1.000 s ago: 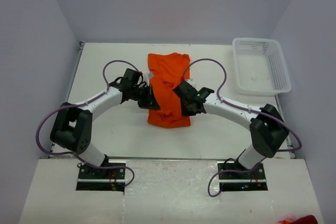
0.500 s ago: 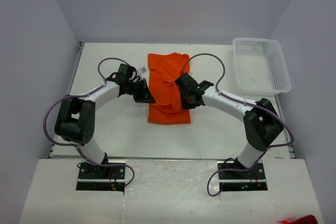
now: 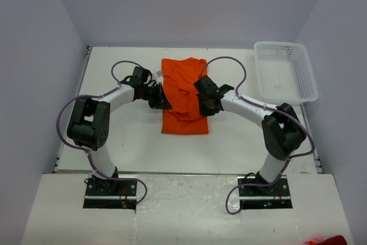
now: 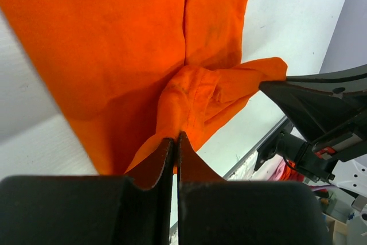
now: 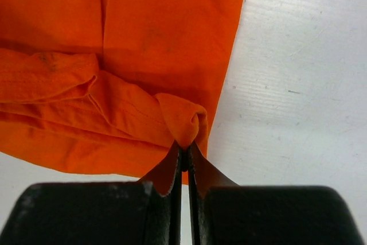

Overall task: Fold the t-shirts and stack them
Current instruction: Fold the folded rectangular tshirt in 1/3 of the way

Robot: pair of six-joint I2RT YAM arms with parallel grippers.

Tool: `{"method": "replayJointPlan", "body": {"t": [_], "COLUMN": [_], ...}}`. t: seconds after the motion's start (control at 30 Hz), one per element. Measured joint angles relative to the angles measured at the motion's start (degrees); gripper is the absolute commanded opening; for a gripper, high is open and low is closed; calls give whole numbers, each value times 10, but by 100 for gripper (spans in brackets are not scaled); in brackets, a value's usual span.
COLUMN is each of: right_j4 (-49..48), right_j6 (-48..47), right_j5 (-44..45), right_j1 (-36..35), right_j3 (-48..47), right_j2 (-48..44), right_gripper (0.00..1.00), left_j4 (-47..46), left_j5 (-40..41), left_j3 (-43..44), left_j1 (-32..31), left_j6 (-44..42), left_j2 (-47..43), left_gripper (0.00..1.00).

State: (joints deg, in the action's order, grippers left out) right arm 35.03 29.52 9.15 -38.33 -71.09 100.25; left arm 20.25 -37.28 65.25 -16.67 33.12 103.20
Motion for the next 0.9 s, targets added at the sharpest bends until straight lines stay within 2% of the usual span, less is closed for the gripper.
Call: {"method": "replayJointPlan", "body": {"t": [0.03, 0.13, 0.2, 0.33, 0.43, 0.47, 0.5, 0.53, 0.57, 0.6, 0.63, 0.7, 0.77, 0.83, 0.9], "right_j4": [-1, -4, -14, -22, -27, -27, -29, -31, -30, -29, -29, -23, -17, -14, -7], "right_j6": [-2, -11, -25, -56, -74, -80, -86, -91, -96, -98, -108, -117, -120, -122, -122], "right_j5": [-2, -13, -17, -47, -74, -78, -85, -89, -91, -95, -99, -103, -104, -106, -106], "right_j1": [3, 15, 26, 66, 99, 106, 111, 114, 115, 114, 113, 110, 107, 105, 105], "right_j3": [-2, -9, -13, -51, -132, -156, -177, -187, -191, -192, -192, -192, -190, -177, -163], "right_j2": [0, 5, 13, 48, 102, 116, 127, 130, 130, 128, 124, 115, 98, 64, 18], "right_gripper": [0, 13, 14, 6, 21, 33, 51, 66, 89, 98, 99, 99, 99, 99, 98], "left_j4": [0, -1, 0, 7, 30, 36, 41, 44, 44, 48, 56, 75, 81, 74, 70], "left_j5": [0, 1, 5, 46, 58, 60, 63, 65, 68, 71, 71, 73, 75, 76, 84], "left_j3": [1, 2, 2, 22, 107, 129, 181, 211, 228, 240, 251, 280, 295, 279, 236], "left_j1": [1, 3, 8, 17, 22, 22, 23, 23, 24, 25, 26, 29, 32, 34, 35], "left_j6": [0, 0, 0, -1, -10, -14, -18, -24, -29, -33, -42, -49, -52, -51, -42], "left_j2": [2, 5, 6, 12, 49, 58, 82, 94, 99, 101, 102, 107, 110, 102, 80], "left_gripper": [0, 0, 0, 0, 1, 3, 9, 26, 39, 57, 71, 72, 84, 91, 92]}}
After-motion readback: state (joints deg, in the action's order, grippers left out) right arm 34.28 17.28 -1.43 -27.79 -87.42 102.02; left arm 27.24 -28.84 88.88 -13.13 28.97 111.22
